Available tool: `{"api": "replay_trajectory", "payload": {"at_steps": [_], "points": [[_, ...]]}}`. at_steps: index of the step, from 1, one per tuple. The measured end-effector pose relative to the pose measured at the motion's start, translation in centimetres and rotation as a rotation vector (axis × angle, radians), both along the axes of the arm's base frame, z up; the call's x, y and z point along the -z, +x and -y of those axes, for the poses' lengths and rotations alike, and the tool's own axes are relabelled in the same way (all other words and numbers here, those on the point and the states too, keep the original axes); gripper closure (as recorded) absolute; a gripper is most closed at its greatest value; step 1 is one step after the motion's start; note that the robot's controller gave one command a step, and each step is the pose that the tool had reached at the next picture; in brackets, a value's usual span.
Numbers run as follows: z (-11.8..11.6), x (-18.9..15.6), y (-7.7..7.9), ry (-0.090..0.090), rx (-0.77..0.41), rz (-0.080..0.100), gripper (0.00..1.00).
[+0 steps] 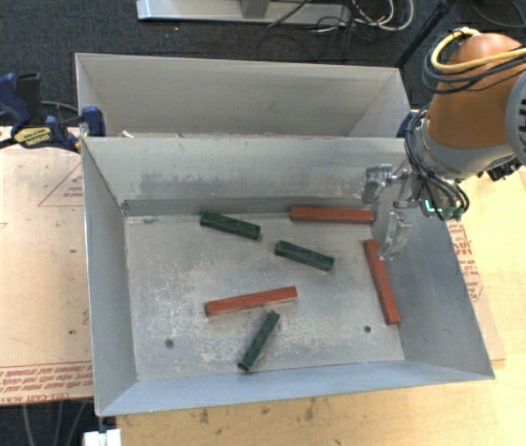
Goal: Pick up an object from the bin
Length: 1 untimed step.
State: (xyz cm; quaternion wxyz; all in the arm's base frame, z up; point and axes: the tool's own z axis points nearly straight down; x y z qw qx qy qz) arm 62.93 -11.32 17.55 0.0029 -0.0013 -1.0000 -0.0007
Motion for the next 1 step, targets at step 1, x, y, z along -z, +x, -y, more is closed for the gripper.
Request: {"api": "replay_trajectory", "payload": {"at_steps": [1], "points": [[-4.36,10.65,1.00,0.000,0.170,0.011,0.00]]}}
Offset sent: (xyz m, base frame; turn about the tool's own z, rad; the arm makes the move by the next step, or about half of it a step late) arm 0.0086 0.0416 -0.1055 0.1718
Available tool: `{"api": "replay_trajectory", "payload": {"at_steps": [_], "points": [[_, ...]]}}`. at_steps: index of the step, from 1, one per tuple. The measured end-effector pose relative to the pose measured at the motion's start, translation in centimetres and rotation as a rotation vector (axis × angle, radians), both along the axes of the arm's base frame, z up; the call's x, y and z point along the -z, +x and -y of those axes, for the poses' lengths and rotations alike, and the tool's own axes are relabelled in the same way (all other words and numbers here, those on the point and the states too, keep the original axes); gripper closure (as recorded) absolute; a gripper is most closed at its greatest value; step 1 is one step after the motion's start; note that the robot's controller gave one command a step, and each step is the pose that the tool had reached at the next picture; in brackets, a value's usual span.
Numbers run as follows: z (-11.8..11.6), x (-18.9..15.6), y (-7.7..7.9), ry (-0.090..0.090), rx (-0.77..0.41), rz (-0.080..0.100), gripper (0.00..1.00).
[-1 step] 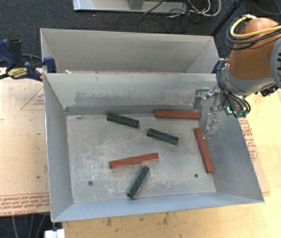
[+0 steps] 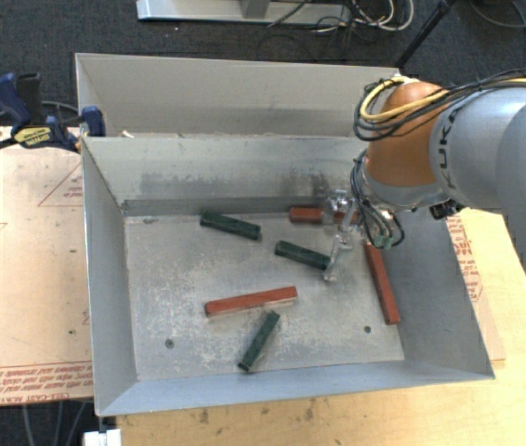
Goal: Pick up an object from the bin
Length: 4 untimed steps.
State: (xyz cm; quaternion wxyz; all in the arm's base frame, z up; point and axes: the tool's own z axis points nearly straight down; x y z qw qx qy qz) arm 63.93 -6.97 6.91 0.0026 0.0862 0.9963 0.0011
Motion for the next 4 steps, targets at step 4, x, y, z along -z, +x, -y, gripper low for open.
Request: {"api": "replay_trajectory", "payload": {"at_steps": [4], "points": [[-7.7,-0.3,-1.4,0.000,-0.011,0.001,0.00]]}}
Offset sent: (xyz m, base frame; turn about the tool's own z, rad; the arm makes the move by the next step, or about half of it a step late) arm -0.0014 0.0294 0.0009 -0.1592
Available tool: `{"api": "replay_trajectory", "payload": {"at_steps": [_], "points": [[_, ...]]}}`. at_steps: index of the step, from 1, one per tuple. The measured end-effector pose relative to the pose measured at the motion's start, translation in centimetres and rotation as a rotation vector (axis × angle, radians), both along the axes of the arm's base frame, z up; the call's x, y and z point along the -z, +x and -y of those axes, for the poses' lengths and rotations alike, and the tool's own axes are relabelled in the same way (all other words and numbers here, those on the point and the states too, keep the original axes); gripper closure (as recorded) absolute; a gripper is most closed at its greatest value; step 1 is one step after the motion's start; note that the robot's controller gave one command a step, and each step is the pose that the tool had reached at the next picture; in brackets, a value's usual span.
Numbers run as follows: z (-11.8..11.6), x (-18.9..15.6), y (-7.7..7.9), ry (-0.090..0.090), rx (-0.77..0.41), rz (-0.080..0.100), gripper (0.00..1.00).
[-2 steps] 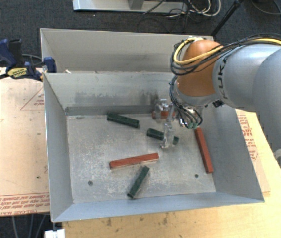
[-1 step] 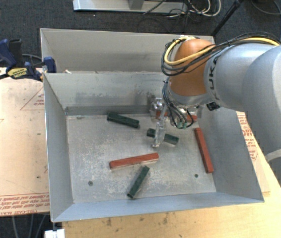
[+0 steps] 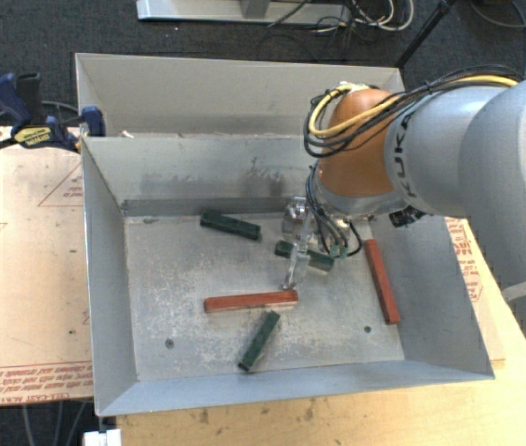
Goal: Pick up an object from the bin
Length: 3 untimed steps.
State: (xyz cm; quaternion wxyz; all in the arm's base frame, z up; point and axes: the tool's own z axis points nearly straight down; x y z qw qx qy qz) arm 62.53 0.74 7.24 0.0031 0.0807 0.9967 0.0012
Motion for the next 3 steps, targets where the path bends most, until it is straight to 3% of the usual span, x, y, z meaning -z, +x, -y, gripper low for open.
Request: {"api": "replay_trajectory", "payload": {"at_steps": [1,2,3], "points": [[0.0,0.1,0.0,-0.001,-0.001,-0.003,1.00],[9.5,-5.3,-2.3,-0.006,0.000,0.000,1.00],[7.7,-8.3,-0.7,-0.005,-0.731,0.000,1.00]]}}
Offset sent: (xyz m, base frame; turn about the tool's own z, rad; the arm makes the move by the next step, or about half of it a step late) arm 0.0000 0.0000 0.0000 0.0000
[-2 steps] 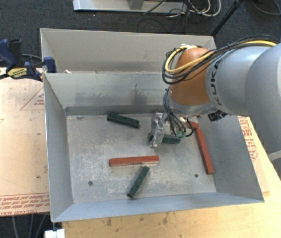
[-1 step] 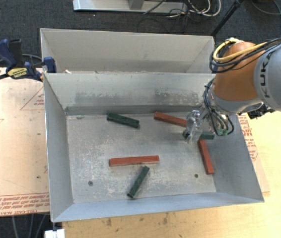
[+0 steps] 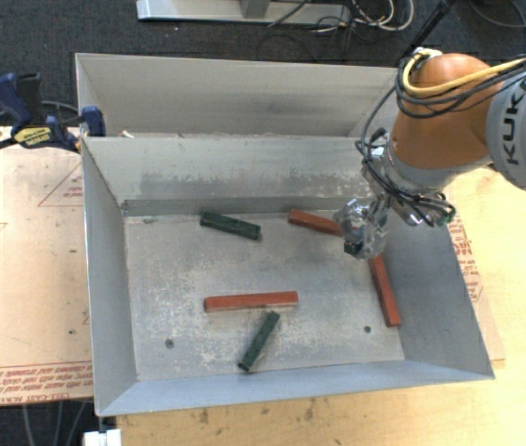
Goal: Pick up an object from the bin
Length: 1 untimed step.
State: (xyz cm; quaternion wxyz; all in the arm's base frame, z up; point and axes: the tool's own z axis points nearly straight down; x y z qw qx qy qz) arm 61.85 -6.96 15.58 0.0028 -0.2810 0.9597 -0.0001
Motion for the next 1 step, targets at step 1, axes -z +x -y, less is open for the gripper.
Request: {"api": "replay_trajectory", "payload": {"at_steps": [1], "points": [[-2.15,-9.25,-1.01,-0.001,-0.007,0.007,1.00]]}}
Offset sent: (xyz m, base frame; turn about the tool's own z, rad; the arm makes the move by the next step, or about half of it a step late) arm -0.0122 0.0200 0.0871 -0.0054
